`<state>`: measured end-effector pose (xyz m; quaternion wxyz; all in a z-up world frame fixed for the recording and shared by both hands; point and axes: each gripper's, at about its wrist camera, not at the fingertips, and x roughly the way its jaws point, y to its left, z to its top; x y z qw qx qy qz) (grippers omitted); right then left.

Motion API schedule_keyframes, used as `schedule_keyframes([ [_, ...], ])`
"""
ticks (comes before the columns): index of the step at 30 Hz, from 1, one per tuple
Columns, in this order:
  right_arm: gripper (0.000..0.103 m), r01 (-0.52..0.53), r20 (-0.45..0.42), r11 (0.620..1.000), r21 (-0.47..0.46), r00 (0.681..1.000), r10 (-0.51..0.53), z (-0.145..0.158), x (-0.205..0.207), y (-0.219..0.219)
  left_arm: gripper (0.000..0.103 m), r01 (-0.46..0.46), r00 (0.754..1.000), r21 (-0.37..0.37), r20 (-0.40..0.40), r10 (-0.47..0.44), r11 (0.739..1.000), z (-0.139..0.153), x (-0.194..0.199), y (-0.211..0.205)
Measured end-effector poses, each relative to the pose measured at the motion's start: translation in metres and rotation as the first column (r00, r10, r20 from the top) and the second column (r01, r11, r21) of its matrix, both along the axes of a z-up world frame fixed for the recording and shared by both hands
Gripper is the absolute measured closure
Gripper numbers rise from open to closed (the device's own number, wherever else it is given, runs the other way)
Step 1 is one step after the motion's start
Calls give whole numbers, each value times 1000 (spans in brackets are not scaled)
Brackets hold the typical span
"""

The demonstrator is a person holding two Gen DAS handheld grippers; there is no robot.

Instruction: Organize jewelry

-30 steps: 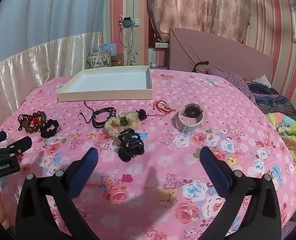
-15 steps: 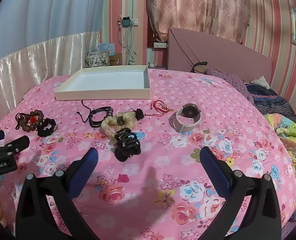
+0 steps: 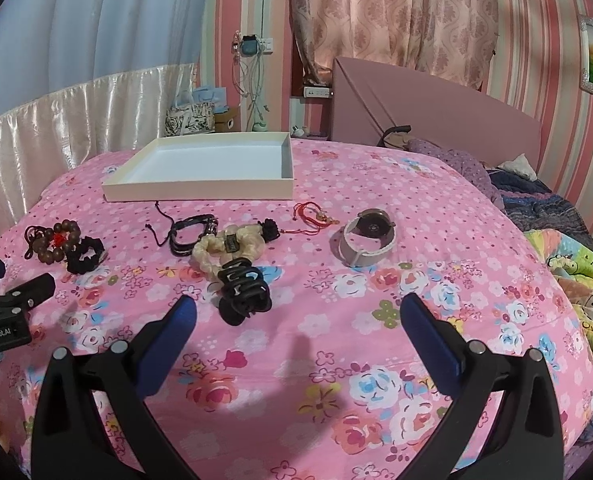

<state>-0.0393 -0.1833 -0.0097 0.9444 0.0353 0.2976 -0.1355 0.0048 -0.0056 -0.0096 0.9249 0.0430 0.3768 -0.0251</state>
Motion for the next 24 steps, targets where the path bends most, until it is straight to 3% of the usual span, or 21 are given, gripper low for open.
schedule_keyframes([
  [24,2,-7,-9,1000,-17,1000,7,-2,2,5,3,3,1000,3,-2,-3,1000,-2,-1,0],
])
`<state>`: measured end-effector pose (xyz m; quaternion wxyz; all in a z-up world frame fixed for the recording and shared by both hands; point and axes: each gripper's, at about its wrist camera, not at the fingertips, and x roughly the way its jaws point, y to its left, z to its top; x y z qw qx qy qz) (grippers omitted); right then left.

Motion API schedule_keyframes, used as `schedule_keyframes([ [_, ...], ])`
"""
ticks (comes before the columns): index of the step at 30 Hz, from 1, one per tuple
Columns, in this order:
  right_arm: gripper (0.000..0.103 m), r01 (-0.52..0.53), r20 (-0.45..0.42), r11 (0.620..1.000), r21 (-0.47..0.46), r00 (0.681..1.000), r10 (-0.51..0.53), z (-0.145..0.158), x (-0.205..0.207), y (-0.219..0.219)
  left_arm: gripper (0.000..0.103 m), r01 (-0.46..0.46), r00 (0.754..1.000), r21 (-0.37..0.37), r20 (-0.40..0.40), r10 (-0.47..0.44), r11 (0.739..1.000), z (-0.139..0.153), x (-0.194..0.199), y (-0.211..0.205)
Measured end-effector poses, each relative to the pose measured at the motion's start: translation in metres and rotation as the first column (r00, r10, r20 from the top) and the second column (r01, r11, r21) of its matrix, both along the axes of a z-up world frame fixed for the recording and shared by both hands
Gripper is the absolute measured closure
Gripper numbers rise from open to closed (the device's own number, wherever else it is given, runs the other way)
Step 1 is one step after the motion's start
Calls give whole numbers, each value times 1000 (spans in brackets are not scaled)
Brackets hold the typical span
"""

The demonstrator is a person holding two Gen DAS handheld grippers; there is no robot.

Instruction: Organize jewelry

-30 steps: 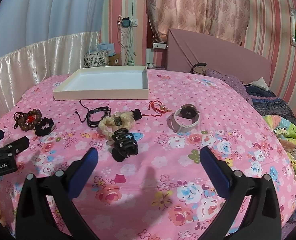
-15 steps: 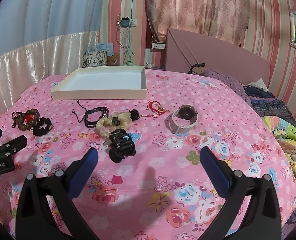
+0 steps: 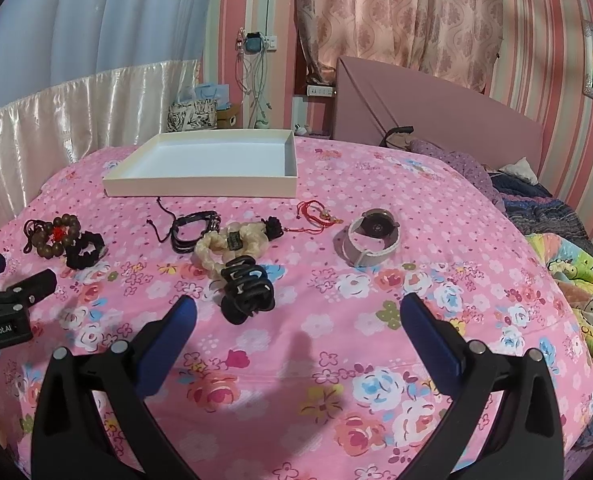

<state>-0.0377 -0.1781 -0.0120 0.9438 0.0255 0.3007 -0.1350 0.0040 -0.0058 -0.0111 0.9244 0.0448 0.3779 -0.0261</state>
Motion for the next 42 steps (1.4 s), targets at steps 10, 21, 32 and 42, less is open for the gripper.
schedule_keyframes([
  [10,2,-6,-2,1000,9,1000,6,-1,-1,0,3,-3,1000,1,-11,3,1000,-5,2,0],
  [21,2,-14,-4,1000,-5,1000,14,-5,-3,2,3,4,1000,10,-16,-4,1000,-12,5,-4],
  [32,2,29,-6,998,-61,1000,-29,-6,-2,4,3,-2,1000,8,-18,2,1000,-14,6,-2],
  [42,2,25,-12,999,-48,1000,-25,-8,-2,5,3,-5,999,1,-32,5,1000,-17,9,2],
])
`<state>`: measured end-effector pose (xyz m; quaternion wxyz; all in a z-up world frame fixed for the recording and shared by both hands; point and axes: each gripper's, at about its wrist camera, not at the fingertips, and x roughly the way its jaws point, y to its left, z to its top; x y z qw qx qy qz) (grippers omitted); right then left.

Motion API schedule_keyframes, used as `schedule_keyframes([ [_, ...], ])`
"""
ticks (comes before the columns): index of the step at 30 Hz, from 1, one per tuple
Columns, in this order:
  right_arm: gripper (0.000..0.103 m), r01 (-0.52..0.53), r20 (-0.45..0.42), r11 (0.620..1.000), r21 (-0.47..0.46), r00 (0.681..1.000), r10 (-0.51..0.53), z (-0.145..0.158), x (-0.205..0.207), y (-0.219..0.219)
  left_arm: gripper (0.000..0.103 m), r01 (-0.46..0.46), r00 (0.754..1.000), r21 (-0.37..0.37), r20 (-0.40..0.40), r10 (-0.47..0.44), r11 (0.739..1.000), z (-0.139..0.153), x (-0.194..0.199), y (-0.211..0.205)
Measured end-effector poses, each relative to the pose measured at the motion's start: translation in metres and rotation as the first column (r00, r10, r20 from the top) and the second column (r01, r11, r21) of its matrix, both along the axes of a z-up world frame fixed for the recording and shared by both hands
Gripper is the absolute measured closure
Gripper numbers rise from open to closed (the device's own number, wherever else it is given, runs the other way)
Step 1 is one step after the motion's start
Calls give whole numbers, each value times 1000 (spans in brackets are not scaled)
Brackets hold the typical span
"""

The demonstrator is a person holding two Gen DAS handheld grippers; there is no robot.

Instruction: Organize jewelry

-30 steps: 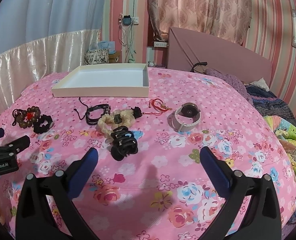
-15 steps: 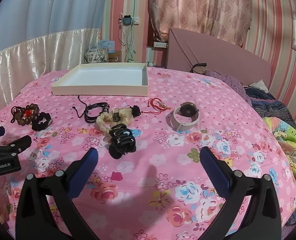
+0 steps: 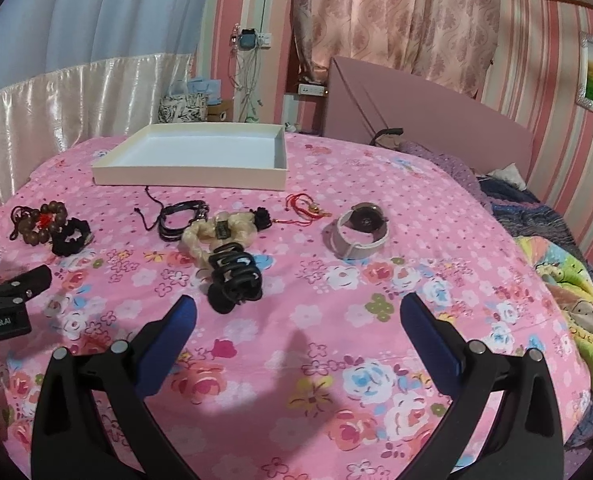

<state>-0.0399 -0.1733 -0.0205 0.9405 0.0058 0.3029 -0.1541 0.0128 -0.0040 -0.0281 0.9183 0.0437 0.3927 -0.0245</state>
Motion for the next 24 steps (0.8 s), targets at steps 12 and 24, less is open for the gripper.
schedule_keyframes([
  [12,2,37,3,999,-5,999,-37,-2,-1,-2,3,4,1000,-30,-4,-4,1000,-2,2,6],
  [24,2,37,-32,999,24,999,-37,-5,2,5,3,9,999,-99,-29,-12,995,0,3,30],
])
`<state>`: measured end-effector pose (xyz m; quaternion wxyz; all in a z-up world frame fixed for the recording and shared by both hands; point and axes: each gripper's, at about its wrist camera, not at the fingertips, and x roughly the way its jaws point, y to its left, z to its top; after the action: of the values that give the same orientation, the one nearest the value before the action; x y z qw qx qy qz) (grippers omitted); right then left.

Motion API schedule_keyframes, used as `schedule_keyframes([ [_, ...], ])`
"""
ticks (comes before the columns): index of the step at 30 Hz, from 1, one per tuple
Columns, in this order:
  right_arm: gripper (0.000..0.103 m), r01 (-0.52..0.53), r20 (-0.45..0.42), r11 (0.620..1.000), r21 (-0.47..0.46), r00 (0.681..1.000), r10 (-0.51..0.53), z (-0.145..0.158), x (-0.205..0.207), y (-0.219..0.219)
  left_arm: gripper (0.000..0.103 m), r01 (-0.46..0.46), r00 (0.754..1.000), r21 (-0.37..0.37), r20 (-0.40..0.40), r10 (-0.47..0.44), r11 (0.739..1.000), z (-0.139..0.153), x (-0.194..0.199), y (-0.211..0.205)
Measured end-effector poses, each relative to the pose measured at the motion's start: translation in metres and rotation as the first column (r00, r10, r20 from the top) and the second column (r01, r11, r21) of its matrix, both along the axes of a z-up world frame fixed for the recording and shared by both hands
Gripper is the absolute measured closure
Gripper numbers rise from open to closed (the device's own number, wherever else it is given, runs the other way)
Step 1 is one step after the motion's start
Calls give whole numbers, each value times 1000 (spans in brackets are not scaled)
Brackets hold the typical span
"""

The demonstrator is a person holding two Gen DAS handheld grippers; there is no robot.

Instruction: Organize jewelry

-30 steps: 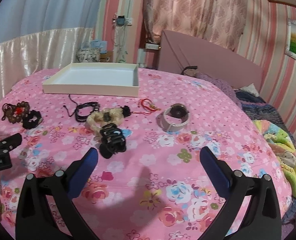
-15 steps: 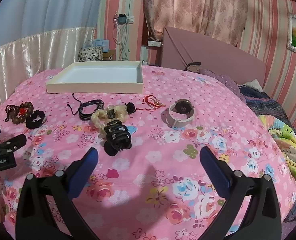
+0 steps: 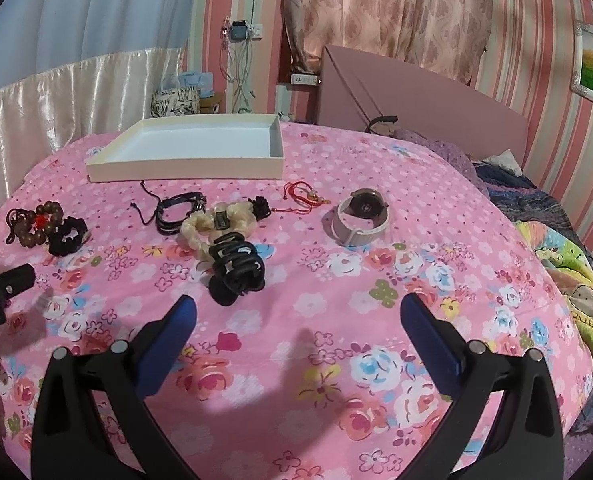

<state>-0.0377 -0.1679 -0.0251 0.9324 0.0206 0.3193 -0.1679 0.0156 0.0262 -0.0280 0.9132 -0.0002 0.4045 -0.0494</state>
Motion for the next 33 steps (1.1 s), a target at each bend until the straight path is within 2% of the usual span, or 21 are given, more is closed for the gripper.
schedule_keyframes([
  [3,2,-9,-4,1000,-3,1000,9,0,1,3,3,1,1000,9,16,-1,1000,3,0,4],
  [10,2,-36,-1,999,36,999,36,-2,4,8,3,33,999,4,-22,-33,999,-2,6,13],
  [15,2,-38,-6,999,26,999,38,-1,7,14,3,27,999,-27,-35,-28,999,-5,8,22],
  [19,2,-42,-3,998,41,999,42,3,12,17,3,16,999,0,-30,-16,1000,-4,8,24],
  [22,2,-59,-9,997,41,998,59,8,20,23,3,10,999,-7,-33,-10,1000,0,12,31],
  [29,2,-164,-13,986,30,986,165,21,49,55,3,-27,999,-20,-33,27,999,14,31,67],
  [33,2,-221,-20,974,40,975,222,25,69,71,3,-77,997,37,-12,78,996,15,47,87],
])
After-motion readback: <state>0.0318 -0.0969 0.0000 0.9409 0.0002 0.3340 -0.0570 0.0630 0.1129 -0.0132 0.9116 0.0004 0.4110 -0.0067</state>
